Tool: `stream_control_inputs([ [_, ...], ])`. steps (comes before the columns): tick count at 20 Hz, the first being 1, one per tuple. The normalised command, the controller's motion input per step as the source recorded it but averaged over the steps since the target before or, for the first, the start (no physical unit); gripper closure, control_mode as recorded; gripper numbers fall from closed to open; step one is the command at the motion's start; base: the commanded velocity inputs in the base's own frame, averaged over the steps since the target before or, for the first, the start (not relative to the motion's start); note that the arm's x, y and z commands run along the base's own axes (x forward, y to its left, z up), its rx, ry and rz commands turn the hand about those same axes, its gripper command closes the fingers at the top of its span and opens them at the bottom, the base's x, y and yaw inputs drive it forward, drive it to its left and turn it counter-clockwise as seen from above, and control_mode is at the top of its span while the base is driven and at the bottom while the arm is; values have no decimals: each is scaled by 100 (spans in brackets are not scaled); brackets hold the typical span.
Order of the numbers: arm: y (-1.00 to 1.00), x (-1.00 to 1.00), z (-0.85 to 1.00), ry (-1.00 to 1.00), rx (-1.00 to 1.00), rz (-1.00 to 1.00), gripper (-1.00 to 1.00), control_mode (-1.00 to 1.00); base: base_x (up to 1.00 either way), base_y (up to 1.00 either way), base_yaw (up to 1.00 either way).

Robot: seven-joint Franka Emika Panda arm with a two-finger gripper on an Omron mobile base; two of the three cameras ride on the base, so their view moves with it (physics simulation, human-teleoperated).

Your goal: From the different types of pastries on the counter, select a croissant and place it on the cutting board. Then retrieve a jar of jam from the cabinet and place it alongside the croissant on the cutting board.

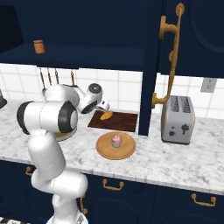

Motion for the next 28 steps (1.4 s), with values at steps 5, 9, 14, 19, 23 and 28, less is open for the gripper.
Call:
stream_control_inputs([
  [5,58,-96,54,-23,-11,10,-100,-100,0,0,0],
  [9,33,-55,78,-23,-7,1,-100,-100,0,0,0],
  [14,20,-37,94,-18,-4,0,-100,-100,0,0,0],
  [19,16,-39,94,-14,-2,0,-100,-100,0,0,0],
  [23,22,-56,100,-13,-1,2,-100,-100,0,0,0],
  [28,27,-64,97,-7,0,4,-100,-100,0,0,0],
])
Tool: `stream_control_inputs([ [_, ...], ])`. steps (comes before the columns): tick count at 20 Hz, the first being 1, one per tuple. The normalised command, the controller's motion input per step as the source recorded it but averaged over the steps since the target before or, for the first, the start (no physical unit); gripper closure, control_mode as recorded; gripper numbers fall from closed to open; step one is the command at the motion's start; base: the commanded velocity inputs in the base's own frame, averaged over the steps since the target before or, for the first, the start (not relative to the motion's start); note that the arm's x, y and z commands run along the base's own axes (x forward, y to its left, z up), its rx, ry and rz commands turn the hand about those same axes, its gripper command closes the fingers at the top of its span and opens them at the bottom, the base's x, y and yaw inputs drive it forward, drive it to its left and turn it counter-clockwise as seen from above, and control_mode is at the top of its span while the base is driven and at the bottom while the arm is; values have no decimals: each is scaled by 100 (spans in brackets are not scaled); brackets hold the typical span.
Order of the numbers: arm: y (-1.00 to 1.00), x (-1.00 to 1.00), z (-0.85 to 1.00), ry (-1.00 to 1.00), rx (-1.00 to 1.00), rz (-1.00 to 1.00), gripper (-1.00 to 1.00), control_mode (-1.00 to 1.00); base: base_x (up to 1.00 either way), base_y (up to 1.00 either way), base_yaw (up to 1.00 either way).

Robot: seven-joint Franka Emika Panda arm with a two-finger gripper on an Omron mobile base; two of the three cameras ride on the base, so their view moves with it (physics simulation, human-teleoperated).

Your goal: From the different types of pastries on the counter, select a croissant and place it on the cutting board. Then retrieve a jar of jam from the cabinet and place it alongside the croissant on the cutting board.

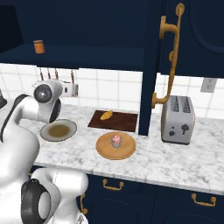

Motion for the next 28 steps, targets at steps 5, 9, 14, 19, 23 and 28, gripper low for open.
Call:
stream_control_inputs([
  [5,21,-45,100,-1,0,5,-100,-100,0,0,0],
  [9,20,-38,100,-1,0,5,-100,-100,0,0,0],
  [14,15,-24,87,-11,0,6,-100,-100,0,0,0],
  [19,1,0,2,0,2,5,-100,-100,0,0,0],
  [23,8,24,35,-3,8,22,-100,-100,0,0,0],
  [28,17,2,17,13,-24,5,-100,-100,0,0,0],
])
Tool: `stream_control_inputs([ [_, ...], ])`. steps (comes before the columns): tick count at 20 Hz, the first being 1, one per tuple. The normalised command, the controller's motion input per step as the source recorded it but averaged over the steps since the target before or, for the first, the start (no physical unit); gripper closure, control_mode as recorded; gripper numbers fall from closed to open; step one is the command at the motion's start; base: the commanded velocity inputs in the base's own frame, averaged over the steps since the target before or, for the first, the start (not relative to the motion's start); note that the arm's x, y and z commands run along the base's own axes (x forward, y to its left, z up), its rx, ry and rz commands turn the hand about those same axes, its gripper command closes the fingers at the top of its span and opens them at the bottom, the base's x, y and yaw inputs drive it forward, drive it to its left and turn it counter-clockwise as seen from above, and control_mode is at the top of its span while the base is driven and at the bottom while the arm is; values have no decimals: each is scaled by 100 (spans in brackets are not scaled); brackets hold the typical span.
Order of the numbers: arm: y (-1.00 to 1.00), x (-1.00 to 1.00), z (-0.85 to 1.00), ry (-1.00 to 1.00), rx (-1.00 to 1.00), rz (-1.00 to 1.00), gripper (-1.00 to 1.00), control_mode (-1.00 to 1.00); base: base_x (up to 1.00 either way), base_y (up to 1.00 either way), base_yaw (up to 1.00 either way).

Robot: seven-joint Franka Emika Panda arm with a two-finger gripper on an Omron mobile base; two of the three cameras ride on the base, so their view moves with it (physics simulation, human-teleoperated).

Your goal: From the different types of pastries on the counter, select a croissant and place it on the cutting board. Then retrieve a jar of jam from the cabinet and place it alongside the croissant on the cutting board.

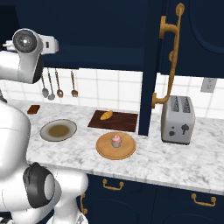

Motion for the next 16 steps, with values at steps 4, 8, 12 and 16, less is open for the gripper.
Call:
stream_control_inputs([
  [4,16,0,4,21,-20,2,-100,-100,0,0,0],
  [8,12,3,0,0,0,0,-100,-100,0,0,0],
  [12,67,4,0,0,-1,0,-100,-100,0,0,0],
  [16,72,13,0,0,-6,-6,-100,-100,0,0,0],
])
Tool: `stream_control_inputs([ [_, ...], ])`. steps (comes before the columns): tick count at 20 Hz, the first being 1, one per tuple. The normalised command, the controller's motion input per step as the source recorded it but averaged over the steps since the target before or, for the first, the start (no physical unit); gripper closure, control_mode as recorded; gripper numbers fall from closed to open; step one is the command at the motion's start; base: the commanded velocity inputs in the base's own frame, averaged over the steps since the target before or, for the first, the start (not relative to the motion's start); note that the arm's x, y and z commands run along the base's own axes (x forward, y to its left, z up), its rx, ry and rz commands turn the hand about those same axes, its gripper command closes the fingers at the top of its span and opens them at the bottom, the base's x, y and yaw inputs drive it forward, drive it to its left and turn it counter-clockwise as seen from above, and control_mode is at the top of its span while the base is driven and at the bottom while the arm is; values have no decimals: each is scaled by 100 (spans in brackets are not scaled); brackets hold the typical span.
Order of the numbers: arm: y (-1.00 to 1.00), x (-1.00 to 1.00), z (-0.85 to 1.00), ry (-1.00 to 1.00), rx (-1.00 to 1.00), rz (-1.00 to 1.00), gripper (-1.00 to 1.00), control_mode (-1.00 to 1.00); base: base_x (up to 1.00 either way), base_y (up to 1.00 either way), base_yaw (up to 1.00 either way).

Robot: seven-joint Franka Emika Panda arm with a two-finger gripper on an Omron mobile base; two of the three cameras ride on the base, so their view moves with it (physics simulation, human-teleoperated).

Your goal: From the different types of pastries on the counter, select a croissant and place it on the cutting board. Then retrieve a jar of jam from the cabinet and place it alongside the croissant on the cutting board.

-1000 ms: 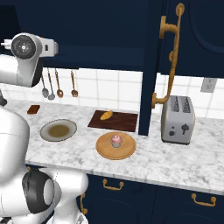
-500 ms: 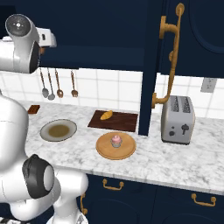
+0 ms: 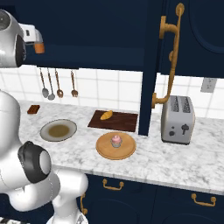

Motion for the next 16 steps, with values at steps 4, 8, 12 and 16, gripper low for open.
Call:
stream_control_inputs([
  [4,0,5,0,0,0,0,-100,-100,0,0,0],
  [8,0,32,-15,0,0,-14,-100,-100,0,0,0],
  [12,0,22,-6,0,0,-14,-100,-100,0,0,0],
  [16,24,23,0,2,0,-3,-100,-100,0,0,0],
])
